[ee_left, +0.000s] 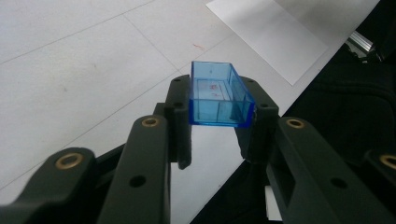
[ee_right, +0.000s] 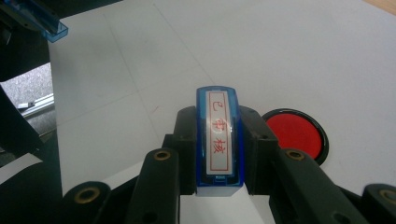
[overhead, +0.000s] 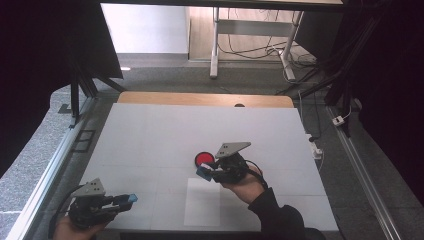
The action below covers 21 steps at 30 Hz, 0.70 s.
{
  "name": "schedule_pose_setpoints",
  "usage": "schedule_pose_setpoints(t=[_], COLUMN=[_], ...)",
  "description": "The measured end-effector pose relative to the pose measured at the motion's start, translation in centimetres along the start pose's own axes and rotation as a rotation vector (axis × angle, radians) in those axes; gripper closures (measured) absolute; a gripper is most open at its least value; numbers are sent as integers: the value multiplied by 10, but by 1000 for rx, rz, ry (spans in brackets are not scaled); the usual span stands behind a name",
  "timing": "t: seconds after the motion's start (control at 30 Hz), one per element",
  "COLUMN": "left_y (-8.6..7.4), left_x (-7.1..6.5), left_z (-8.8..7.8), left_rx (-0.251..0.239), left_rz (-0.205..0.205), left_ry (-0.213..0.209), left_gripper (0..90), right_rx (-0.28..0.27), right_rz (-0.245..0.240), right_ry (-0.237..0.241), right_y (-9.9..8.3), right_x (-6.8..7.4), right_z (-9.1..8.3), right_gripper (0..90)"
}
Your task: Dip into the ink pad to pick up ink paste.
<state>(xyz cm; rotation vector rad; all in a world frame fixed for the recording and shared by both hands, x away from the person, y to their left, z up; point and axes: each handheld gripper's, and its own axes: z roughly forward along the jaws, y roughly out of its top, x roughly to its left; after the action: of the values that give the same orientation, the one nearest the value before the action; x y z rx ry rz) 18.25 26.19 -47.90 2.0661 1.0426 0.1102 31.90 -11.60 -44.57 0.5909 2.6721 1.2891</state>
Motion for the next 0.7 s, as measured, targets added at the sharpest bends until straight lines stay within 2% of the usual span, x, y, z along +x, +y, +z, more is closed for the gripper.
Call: schedule_pose_setpoints(t=[0.37, 0.7], left_y=[0, 1], left_x=[0, 0], left_z=[0, 1], left_rx=[2, 3], left_rz=[3, 3], left_ry=[-2, -3], left_gripper=[682, 682], right_rx=[15, 31], right_rz=[-20, -29], right_ry=[6, 39], right_y=[-6, -13], right_x=[11, 19], right_z=[-2, -3], right_gripper=[709, 709])
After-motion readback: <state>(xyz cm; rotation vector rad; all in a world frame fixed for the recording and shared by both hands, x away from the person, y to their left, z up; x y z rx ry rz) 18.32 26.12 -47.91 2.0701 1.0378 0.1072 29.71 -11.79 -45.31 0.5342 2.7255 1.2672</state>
